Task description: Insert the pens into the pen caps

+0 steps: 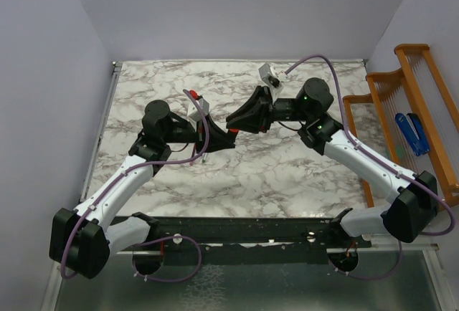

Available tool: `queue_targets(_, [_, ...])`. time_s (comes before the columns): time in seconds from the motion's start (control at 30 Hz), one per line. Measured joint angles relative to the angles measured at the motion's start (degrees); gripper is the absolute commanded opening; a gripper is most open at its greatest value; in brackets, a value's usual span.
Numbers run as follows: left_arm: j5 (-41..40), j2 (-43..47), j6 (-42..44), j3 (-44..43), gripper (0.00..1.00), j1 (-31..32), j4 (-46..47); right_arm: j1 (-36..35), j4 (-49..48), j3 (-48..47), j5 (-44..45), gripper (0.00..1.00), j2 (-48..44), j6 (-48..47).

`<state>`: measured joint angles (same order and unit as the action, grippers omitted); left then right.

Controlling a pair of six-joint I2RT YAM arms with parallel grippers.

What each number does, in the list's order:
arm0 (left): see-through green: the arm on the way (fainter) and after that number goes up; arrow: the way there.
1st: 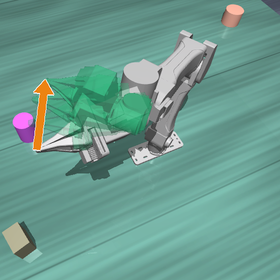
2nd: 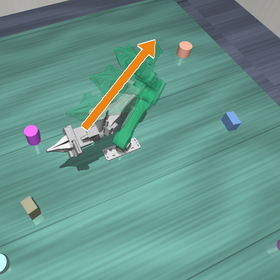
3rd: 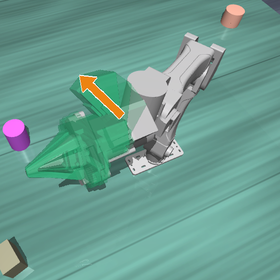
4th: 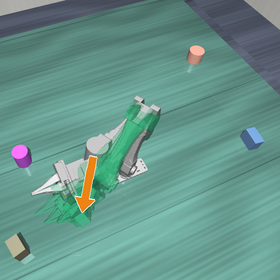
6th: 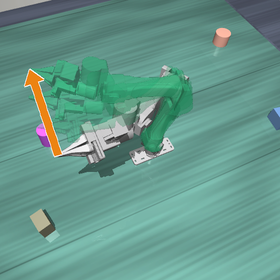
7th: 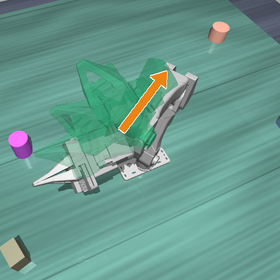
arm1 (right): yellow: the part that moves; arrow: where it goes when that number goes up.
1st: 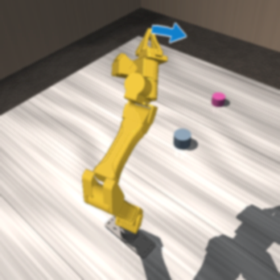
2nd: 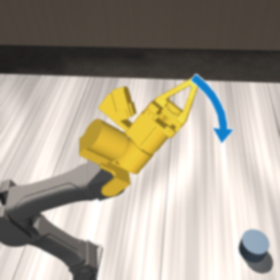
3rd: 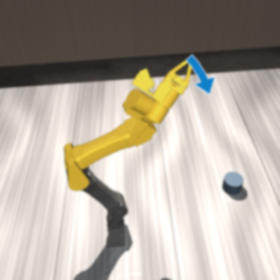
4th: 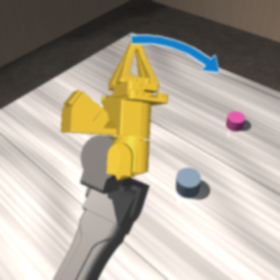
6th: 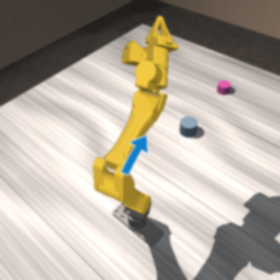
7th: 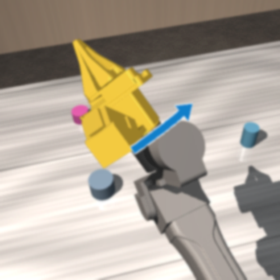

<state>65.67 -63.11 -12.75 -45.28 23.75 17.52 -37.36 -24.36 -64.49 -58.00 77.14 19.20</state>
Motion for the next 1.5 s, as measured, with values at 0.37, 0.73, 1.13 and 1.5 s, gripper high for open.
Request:
queue_targets(0.37, [-7.9,1.4,-3.5,0.0,0.0,0.0,0.3,-0.4,-1.1,0.5,10.0,0.01,0.0,1.3])
queue_targets(0.73, [-6.5,1.3,-3.3,-0.9,0.0,-0.6,-0.9,-1.4,-1.6,1.0,12.5,0.01,0.0,1.5])
queue_targets(1.13, [-0.5,-0.3,-1.1,-4.0,0.0,-2.5,-3.7,-1.6,6.2,-2.7,9.0,0.01,0.0,-5.5])
queue_targets(1.5, [0.8,-0.7,-0.6,-4.0,0.0,-3.1,-4.0,-2.0,3.4,-1.0,9.1,0.01,-0.1,-6.0])
